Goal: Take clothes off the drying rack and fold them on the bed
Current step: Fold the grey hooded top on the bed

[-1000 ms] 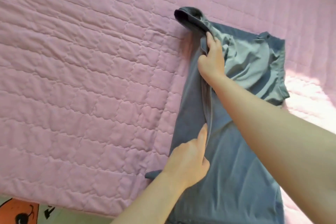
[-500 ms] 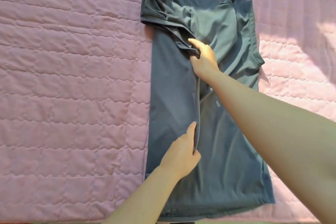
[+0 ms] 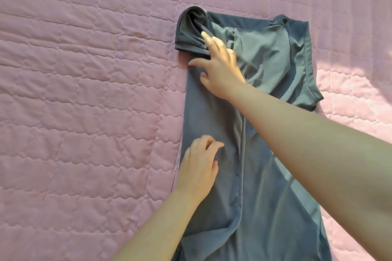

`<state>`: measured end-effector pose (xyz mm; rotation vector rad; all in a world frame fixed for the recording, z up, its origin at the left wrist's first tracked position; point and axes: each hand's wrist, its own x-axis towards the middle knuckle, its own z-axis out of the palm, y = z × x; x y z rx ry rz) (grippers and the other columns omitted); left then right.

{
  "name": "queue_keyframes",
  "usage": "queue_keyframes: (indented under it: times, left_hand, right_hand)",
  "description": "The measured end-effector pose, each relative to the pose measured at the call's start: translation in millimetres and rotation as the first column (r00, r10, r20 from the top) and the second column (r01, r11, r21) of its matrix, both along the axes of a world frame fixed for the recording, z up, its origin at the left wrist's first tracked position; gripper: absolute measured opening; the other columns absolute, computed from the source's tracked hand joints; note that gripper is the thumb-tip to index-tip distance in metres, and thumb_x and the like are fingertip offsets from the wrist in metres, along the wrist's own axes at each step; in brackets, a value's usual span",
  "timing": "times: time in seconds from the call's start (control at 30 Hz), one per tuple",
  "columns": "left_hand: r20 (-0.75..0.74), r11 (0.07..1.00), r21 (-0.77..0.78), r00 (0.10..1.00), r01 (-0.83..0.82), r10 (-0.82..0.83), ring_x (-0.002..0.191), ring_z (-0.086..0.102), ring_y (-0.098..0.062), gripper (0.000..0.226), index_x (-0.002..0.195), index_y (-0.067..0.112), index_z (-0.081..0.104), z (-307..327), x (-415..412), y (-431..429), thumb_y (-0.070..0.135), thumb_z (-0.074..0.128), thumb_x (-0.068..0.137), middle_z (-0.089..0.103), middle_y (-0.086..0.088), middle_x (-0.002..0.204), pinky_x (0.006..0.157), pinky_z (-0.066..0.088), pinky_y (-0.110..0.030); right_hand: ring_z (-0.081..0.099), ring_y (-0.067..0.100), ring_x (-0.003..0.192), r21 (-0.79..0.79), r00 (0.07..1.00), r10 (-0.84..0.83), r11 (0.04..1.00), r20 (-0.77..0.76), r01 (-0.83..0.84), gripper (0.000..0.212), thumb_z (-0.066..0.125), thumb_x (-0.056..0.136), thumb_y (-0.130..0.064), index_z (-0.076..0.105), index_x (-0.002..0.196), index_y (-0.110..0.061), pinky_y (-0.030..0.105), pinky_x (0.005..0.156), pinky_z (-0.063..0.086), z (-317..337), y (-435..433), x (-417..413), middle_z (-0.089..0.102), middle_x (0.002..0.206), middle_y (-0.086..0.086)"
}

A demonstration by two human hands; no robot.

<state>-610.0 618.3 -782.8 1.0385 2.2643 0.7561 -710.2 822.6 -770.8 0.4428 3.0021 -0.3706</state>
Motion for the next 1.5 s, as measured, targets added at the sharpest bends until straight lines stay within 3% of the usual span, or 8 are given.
queue_keyframes:
  times: [0.17,0.47,0.6,0.77,0.93,1.1,1.23,1.5]
  left_hand:
    - [-0.115,0.942,-0.266,0.963,0.207,-0.244,0.149,-0.009,-0.019,0.091,0.154,0.029,0.012,-5.9,-43.2,14.8,0.039,0.069,0.084,-0.009,-0.001,0.162,0.118,-0.008,-0.036]
    - [-0.042,0.858,-0.412,0.934,0.308,-0.356,0.148,-0.018,-0.025,0.105,0.152,0.030,-0.012,-13.3,-52.0,23.8,0.045,0.067,0.084,-0.026,-0.005,0.158,0.119,-0.007,-0.037]
    - [-0.021,0.836,-0.439,0.927,0.329,-0.375,0.147,-0.020,-0.025,0.115,0.151,0.033,-0.016,-14.8,-53.2,25.8,0.050,0.071,0.078,-0.031,-0.005,0.156,0.120,-0.006,-0.037]
    - [-0.027,0.822,-0.463,0.922,0.332,-0.387,0.147,-0.020,-0.026,0.119,0.150,0.034,-0.018,-18.8,-53.9,28.3,0.052,0.073,0.075,-0.033,-0.005,0.155,0.120,-0.006,-0.037]
    - [-0.042,0.792,-0.518,0.915,0.324,-0.402,0.147,-0.018,-0.026,0.120,0.150,0.033,-0.018,-19.1,-52.9,31.4,0.054,0.072,0.075,-0.032,-0.006,0.156,0.122,-0.002,-0.039]
    - [-0.064,0.756,-0.570,0.900,0.322,-0.431,0.148,-0.016,-0.029,0.118,0.151,0.030,-0.019,-11.8,-52.9,32.8,0.057,0.069,0.077,-0.030,-0.010,0.156,0.122,0.000,-0.042]
    - [-0.143,0.720,-0.639,0.877,0.272,-0.459,0.148,-0.011,-0.035,0.114,0.152,0.021,-0.015,-4.9,-40.3,36.6,0.053,0.068,0.080,-0.022,-0.016,0.158,0.121,0.002,-0.047]
    - [-0.207,0.912,-0.278,0.908,0.302,-0.364,0.094,0.055,-0.023,0.038,0.116,0.016,0.057,22.7,45.3,-22.8,0.025,0.069,0.081,0.054,-0.004,0.107,0.076,0.048,-0.036]
  right_hand:
    - [-0.005,0.027,0.149,0.236,0.987,0.020,0.970,0.162,-0.058,0.047,0.049,0.092,-0.033,0.046,0.137,-0.021,0.053,0.116,0.002,-11.2,-0.9,-29.9,-0.004,0.162,0.008]
    - [0.019,0.029,0.144,-0.261,0.645,-0.764,0.624,-0.003,0.737,0.065,0.057,0.092,-0.021,0.027,0.149,-0.012,0.038,0.113,0.025,-4.8,79.0,-2.0,0.009,0.160,0.009]
    - [0.012,0.029,0.148,-0.018,0.919,-0.329,0.943,-0.218,0.333,0.058,0.048,0.094,-0.023,0.030,0.149,-0.022,0.044,0.118,0.017,-7.2,64.5,-1.4,0.010,0.161,0.008]
    - [-0.004,0.026,0.149,0.204,0.970,-0.066,0.979,0.233,0.017,0.057,0.034,0.100,-0.048,0.012,0.152,-0.040,0.048,0.118,0.001,-31.7,71.8,9.9,-0.003,0.163,0.000]
    - [0.003,0.025,0.149,0.049,0.904,-0.428,0.903,0.008,0.427,0.050,0.035,0.104,-0.024,0.024,0.152,-0.027,0.046,0.121,0.007,-15.8,80.8,38.7,0.005,0.162,0.004]
    - [0.026,0.028,0.145,0.065,0.997,0.079,0.995,0.007,-0.080,0.050,0.051,0.091,-0.033,0.048,0.140,-0.024,0.044,0.115,0.021,-21.4,28.9,91.6,0.031,0.156,0.008]
    - [0.028,0.028,0.143,0.060,0.868,-0.493,0.870,0.062,0.490,0.060,0.044,0.083,-0.017,0.042,0.143,-0.009,0.045,0.115,0.021,-26.6,14.5,146.2,0.035,0.153,0.010]
    - [0.047,0.030,0.117,-0.322,0.811,-0.585,0.765,0.012,0.557,0.043,0.053,0.085,-0.010,0.051,0.128,-0.008,0.039,0.103,0.037,-0.3,-85.5,209.0,0.052,0.124,0.009]
